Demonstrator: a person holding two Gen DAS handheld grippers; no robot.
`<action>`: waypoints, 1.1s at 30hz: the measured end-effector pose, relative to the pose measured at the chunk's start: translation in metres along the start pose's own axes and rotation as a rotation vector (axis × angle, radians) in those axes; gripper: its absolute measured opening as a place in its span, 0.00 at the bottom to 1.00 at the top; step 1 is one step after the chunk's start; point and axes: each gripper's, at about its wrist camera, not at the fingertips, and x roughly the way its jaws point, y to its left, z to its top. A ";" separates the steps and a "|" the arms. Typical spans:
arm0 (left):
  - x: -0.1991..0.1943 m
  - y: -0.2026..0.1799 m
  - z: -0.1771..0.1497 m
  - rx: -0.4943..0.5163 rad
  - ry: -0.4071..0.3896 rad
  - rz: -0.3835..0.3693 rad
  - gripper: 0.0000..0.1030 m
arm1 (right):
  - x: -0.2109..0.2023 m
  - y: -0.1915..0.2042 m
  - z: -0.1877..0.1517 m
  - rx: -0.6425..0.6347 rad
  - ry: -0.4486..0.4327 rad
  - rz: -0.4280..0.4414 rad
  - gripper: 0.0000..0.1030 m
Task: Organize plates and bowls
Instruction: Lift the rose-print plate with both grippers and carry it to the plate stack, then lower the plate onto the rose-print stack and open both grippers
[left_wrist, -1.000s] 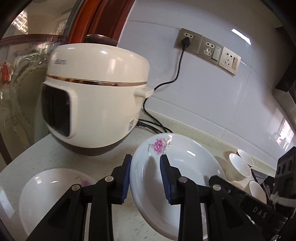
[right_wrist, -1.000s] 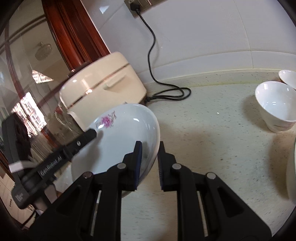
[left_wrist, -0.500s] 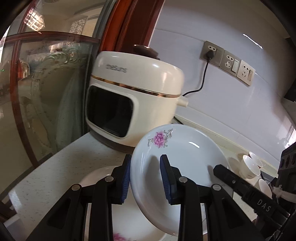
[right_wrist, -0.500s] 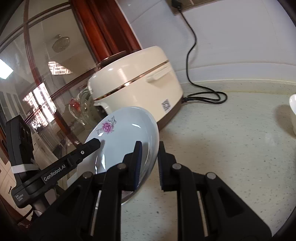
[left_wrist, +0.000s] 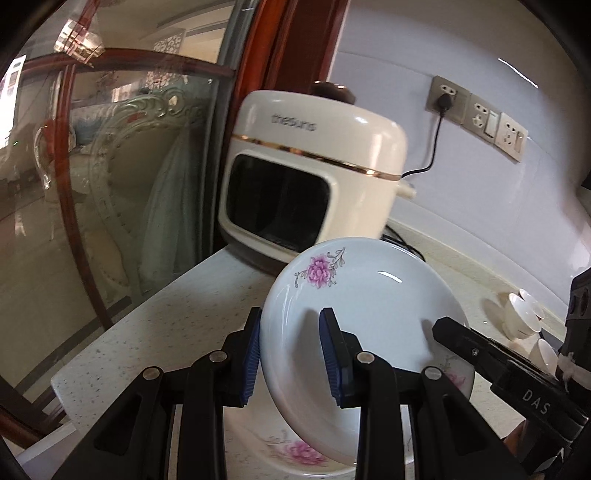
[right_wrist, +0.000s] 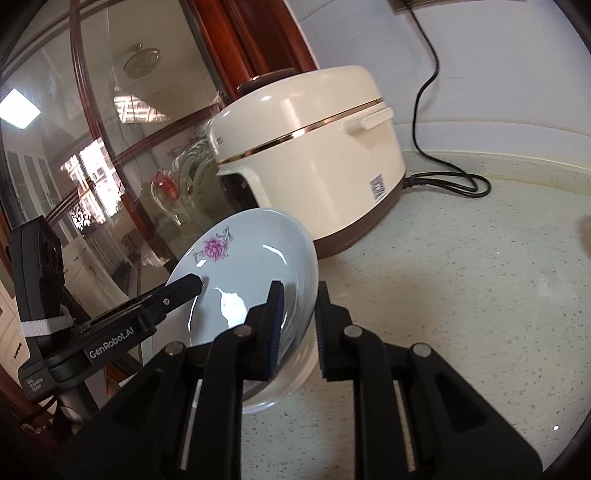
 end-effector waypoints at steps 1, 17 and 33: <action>-0.001 0.001 -0.001 -0.001 0.002 0.004 0.30 | 0.003 0.002 0.000 -0.004 0.005 -0.003 0.19; 0.010 0.024 -0.016 0.023 0.066 0.053 0.30 | 0.029 0.029 -0.015 -0.136 0.087 -0.078 0.19; 0.020 0.019 -0.024 0.064 0.100 0.037 0.30 | 0.036 0.028 -0.020 -0.193 0.132 -0.191 0.20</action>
